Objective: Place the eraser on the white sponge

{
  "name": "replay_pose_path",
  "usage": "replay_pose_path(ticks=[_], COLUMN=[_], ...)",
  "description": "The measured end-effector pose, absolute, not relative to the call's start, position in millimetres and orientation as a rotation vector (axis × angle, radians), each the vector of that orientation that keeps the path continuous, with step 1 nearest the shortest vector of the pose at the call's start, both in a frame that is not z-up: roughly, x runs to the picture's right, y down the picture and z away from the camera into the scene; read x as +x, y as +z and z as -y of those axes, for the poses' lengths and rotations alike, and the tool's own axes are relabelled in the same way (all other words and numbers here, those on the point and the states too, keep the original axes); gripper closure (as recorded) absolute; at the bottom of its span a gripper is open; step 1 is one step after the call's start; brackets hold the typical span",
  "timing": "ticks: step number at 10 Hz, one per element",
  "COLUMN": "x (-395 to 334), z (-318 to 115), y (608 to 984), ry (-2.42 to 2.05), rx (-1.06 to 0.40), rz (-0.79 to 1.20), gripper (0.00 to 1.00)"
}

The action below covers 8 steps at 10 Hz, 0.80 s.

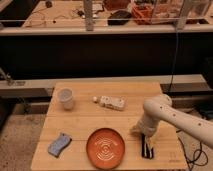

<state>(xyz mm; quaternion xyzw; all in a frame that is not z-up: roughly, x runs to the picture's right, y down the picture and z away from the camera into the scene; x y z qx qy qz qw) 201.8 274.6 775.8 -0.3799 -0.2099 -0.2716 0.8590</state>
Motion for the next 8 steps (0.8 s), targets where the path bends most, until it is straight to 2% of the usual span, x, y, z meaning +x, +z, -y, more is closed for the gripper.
replay_pose_path(ticks=[8], x=[203.0], z=[-275.4], y=[779.4], ry=[-0.566], rx=[-0.808], rz=[0.439], gripper=[0.2])
